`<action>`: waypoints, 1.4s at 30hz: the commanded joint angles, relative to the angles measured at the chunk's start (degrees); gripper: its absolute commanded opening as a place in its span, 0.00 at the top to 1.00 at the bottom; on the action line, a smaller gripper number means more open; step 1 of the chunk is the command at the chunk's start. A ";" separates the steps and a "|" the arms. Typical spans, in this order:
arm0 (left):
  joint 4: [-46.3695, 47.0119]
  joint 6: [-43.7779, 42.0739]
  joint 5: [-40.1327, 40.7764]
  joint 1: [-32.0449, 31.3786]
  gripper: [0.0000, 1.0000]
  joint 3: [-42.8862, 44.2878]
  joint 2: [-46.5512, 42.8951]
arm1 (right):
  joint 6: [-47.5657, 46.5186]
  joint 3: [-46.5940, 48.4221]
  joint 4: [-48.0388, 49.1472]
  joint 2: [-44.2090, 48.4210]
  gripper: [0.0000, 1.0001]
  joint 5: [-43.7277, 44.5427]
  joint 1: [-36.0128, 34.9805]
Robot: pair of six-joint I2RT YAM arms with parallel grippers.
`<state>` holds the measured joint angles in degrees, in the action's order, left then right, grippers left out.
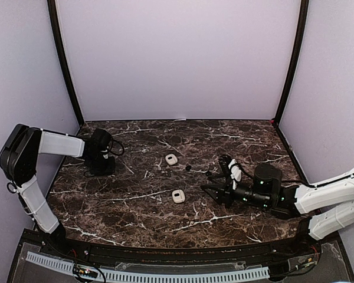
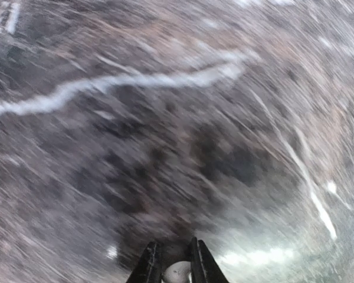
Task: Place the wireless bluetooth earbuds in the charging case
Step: Move the right earbud to the center of the board, then move the charging case to the center of the board.
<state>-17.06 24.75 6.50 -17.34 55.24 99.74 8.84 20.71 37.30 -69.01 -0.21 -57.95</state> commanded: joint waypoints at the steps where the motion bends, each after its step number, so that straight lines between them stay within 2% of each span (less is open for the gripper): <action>1: -4.28 4.53 -8.28 -7.51 0.77 -1.98 -1.43 | -0.16 -0.57 2.74 -0.40 0.53 -0.44 0.47; 5: -0.47 10.19 -13.65 -16.79 0.77 -0.87 0.84 | 0.16 -0.57 2.71 -0.80 0.53 -0.41 0.47; 9: 3.25 15.43 -16.65 -27.23 0.75 4.31 6.70 | 0.54 -0.79 2.41 -0.54 0.53 -0.36 0.47; 14: 2.79 17.42 -17.07 -33.34 0.74 11.19 11.93 | 0.65 -0.80 1.43 0.27 0.53 0.07 0.47; 20: -0.24 17.49 -12.91 -34.25 0.72 10.43 9.12 | 1.49 0.37 -2.13 -0.64 0.53 0.78 0.47; 24: -0.15 16.00 -9.66 -34.26 0.61 8.52 4.58 | 2.85 1.93 -5.88 -1.59 0.53 0.76 0.47; 28: 4.15 11.97 -7.76 -34.25 0.52 4.65 -1.90 | 3.86 4.42 -12.40 -3.09 0.51 0.73 0.50; 31: 9.58 9.13 -4.80 -34.25 0.47 -0.24 -8.63 | 3.51 6.25 -16.91 -5.22 0.49 0.44 0.47; 35: 20.81 4.93 -3.78 -33.76 0.46 -10.66 -18.30 | 2.53 9.70 -23.17 -8.75 0.49 2.62 0.63; 38: 31.64 5.29 -10.18 -31.64 0.46 -19.53 -24.14 | 0.42 14.05 -29.30 -11.53 0.48 2.74 1.77; 42: 41.95 5.75 -19.43 -30.03 0.46 -27.03 -26.65 | -3.62 22.15 -37.51 -14.86 0.47 -3.61 6.01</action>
<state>11.07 31.86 -4.01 -48.64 34.09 74.56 9.37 35.73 8.23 -81.84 0.54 -55.46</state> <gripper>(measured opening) 0.540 0.526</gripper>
